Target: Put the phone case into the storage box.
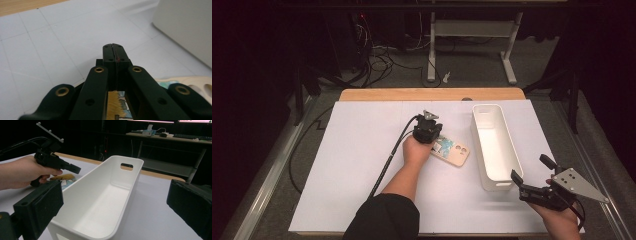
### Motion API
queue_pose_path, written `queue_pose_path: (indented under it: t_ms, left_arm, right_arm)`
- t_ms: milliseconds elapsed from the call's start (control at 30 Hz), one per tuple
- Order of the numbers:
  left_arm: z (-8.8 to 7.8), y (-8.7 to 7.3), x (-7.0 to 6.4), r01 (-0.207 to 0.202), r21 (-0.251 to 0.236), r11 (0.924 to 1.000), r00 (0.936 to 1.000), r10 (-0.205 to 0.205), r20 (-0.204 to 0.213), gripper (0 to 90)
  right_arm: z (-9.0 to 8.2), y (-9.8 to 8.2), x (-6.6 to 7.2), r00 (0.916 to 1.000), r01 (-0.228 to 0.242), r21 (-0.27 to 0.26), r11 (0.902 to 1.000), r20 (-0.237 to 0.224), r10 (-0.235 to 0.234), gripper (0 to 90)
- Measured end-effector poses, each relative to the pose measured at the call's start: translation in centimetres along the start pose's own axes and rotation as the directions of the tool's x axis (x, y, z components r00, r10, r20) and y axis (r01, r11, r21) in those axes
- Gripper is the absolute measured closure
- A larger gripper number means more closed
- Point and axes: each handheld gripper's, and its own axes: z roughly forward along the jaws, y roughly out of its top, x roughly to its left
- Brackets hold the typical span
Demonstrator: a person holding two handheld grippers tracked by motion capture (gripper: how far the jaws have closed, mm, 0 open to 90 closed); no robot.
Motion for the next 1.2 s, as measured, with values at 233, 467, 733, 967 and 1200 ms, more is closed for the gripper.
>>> queue_pose_path:
  t_ms: [233,467,733,967,1200]
  left_arm:
    - [0.5,-0.3,0.0,-0.029,0.089,0.9956,0.9987,0.033,-0.039,90.0]
    - [0.2,-0.3,0.1,-0.046,0.117,0.9921,0.9985,0.05,-0.025,90.0]
    - [-0.2,-0.4,-0.1,-0.086,0.136,0.987,0.9958,0.089,-0.021,90.0]
    - [-1.3,-1.4,0.0,-0.065,0.128,0.9897,0.9978,0.066,-0.005,90.0]
    - [-2.5,-2.2,-0.2,-0.088,0.141,0.9861,0.996,0.089,-0.005,90.0]
  right_arm:
    - [0.0,0.0,0.1,1.0,0.0,0.0,1.0,-0.002,0.0,1.3]
    - [0.0,0.1,0.3,1.0,0.004,0.001,1.0,-0.002,-0.003,1.4]
    - [0.0,0.1,0.3,1.0,0.007,0.001,1.0,-0.003,-0.007,1.4]
    - [0.0,0.1,0.4,1.0,0.007,0.002,1.0,-0.002,-0.007,1.5]
    - [-0.1,0.3,0.7,0.9999,0.013,-0.003,0.9999,-0.003,-0.013,1.5]
